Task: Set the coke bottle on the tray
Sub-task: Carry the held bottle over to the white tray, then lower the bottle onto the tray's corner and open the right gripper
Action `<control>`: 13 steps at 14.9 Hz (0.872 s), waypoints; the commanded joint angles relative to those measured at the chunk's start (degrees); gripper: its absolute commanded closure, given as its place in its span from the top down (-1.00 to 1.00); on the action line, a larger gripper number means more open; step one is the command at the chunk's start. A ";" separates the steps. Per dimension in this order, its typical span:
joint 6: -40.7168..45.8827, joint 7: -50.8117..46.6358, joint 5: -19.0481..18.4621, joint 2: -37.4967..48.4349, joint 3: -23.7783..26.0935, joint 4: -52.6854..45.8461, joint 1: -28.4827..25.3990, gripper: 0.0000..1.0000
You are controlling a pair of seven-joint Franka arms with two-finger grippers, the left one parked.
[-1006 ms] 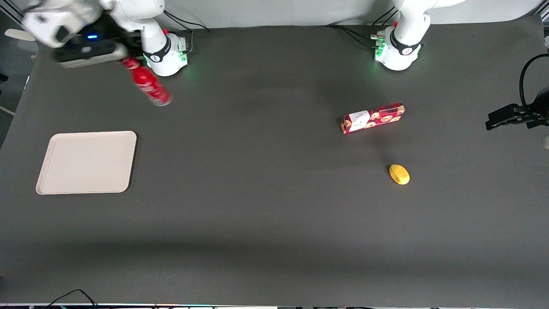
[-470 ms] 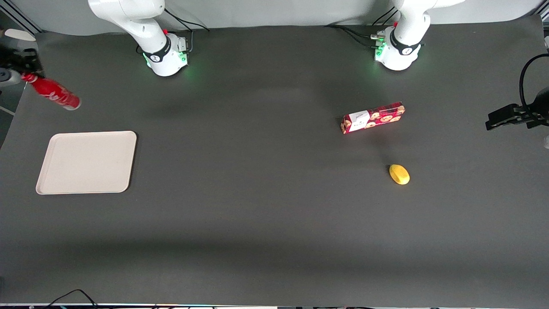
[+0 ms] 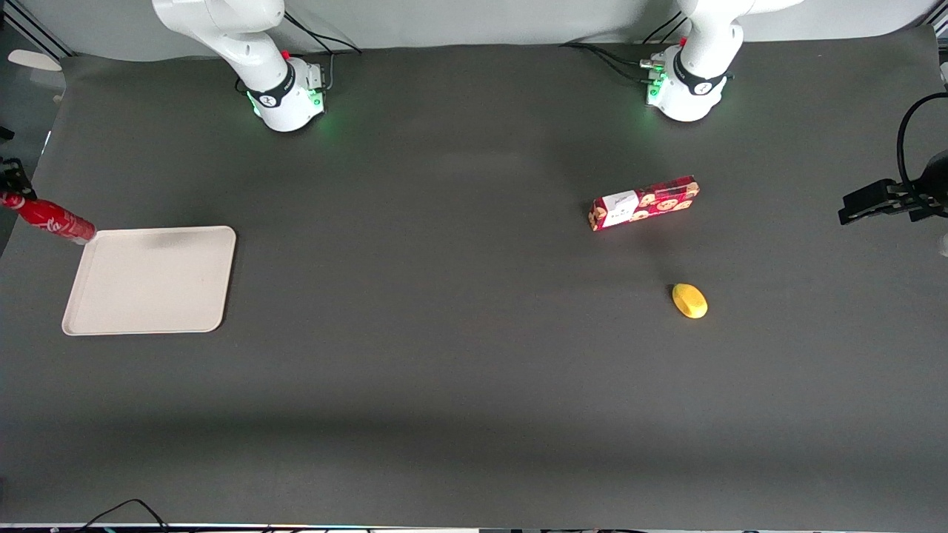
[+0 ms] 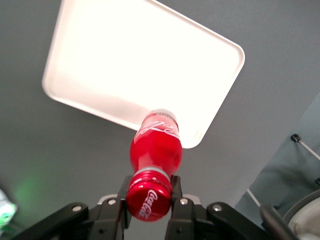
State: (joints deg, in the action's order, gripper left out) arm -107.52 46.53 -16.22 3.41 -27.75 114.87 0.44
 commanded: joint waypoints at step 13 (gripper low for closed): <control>-22.91 17.98 10.25 -20.99 -3.36 -0.61 6.33 -0.68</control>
State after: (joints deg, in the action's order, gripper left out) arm -130.37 61.37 -7.23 -17.34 -30.39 115.74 5.96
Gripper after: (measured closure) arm 0.678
